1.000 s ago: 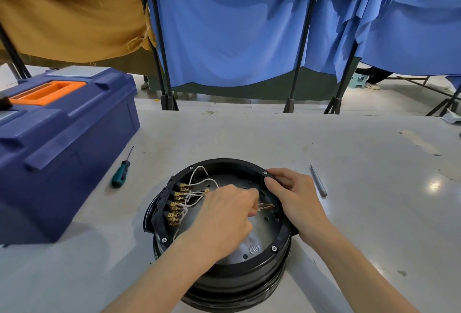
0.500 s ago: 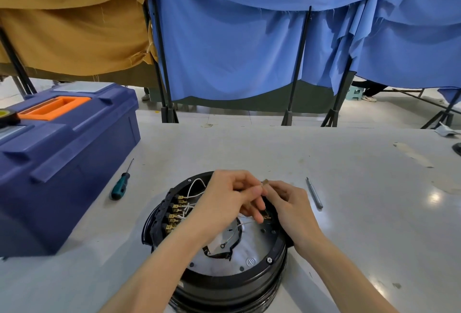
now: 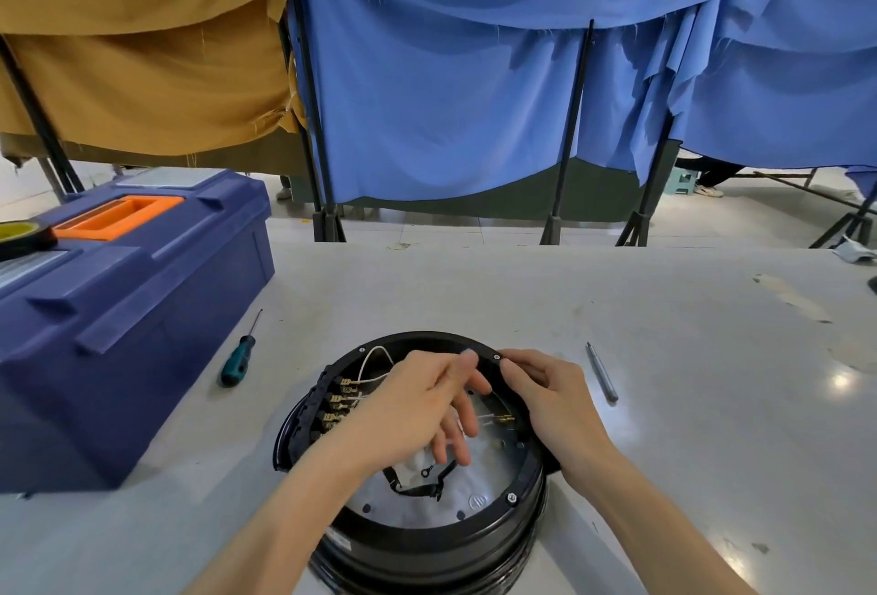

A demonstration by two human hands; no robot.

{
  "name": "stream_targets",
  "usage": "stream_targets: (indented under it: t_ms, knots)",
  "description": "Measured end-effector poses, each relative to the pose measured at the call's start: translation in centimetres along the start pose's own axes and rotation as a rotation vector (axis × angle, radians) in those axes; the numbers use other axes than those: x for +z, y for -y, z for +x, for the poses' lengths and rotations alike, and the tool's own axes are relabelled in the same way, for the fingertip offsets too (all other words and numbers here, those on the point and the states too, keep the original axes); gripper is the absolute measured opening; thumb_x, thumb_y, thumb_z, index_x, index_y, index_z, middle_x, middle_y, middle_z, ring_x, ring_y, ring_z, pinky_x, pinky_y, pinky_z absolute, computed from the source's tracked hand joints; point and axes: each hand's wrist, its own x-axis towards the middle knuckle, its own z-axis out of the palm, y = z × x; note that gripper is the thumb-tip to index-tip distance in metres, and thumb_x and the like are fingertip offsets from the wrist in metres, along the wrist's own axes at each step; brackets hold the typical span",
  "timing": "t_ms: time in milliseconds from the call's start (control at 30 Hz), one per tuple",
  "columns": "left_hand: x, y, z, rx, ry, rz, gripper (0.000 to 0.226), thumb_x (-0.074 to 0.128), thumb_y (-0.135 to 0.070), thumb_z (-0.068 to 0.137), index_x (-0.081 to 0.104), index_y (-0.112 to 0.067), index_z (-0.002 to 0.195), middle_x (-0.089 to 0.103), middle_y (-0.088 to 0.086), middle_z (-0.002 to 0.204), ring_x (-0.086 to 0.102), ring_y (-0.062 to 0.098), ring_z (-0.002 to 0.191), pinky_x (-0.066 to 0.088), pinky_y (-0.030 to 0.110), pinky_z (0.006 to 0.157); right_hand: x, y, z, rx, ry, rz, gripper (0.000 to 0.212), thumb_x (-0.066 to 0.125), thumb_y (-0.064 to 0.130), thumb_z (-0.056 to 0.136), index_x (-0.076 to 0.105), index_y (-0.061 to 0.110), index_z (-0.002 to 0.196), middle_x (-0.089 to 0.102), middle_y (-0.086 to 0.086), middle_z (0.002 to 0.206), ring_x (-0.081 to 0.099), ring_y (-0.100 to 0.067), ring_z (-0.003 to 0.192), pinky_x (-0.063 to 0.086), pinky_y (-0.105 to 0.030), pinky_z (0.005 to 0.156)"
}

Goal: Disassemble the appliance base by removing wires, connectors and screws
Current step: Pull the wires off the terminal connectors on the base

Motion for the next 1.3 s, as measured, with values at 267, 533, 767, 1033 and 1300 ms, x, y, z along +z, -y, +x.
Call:
stream_targets:
  t_ms: [267, 533, 767, 1033, 1300]
  knots:
    - [1.5, 0.5, -0.3, 0.075, -0.062, 0.373, 0.017, 0.074, -0.015, 0.082, 0.061, -0.025, 0.085, 0.057, -0.004, 0.091, 0.064, 0.009, 0.063, 0.058, 0.032, 0.056, 0.1, 0.0, -0.1, -0.029, 0.007, 0.015, 0.022, 0.056, 0.017, 0.096, 0.074, 0.030, 0.092, 0.076, 0.011, 0.086, 0.070, -0.005, 0.083, 0.050, -0.019, 0.073]
    - [2.5, -0.4, 0.4, 0.136, -0.118, 0.772, 0.018, 0.064, -0.035, 0.087, 0.046, -0.030, 0.086, 0.052, -0.013, 0.090, 0.055, 0.016, 0.093, 0.040, 0.032, 0.075, 0.0, 0.0, -0.1, -0.037, 0.008, 0.021, 0.018, 0.062, 0.016, 0.092, 0.073, 0.030, 0.091, 0.076, 0.010, 0.086, 0.071, -0.005, 0.084, 0.051, -0.017, 0.072]
    - [2.7, 0.3, 0.5, 0.245, -0.139, 0.905, 0.018, 0.055, -0.030, 0.094, 0.040, -0.030, 0.085, 0.043, -0.012, 0.085, 0.051, 0.012, 0.092, 0.037, 0.030, 0.073, 0.0, 0.1, -0.1, -0.034, -0.003, 0.012, 0.026, 0.065, 0.006, 0.087, 0.072, 0.031, 0.087, 0.076, 0.008, 0.085, 0.071, -0.009, 0.082, 0.056, -0.026, 0.077]
    - [2.3, 0.2, 0.4, 0.278, -0.079, 0.866, 0.015, 0.049, -0.007, 0.093, 0.045, -0.021, 0.088, 0.049, -0.007, 0.080, 0.053, 0.016, 0.090, 0.045, 0.039, 0.080, 0.1, 0.1, -0.1, -0.011, -0.006, 0.019, 0.024, 0.064, 0.005, 0.086, 0.073, 0.026, 0.092, 0.076, 0.005, 0.086, 0.072, -0.012, 0.084, 0.056, -0.034, 0.083]
    - [2.7, 0.5, 0.6, 0.268, -0.103, 0.823, 0.025, 0.051, -0.001, 0.081, 0.039, -0.023, 0.081, 0.039, -0.009, 0.071, 0.057, 0.021, 0.090, 0.045, 0.038, 0.074, 0.1, 0.2, -0.2, -0.014, -0.004, 0.017, 0.025, 0.064, 0.002, 0.085, 0.074, 0.024, 0.092, 0.076, 0.004, 0.086, 0.072, -0.013, 0.083, 0.057, -0.033, 0.081]
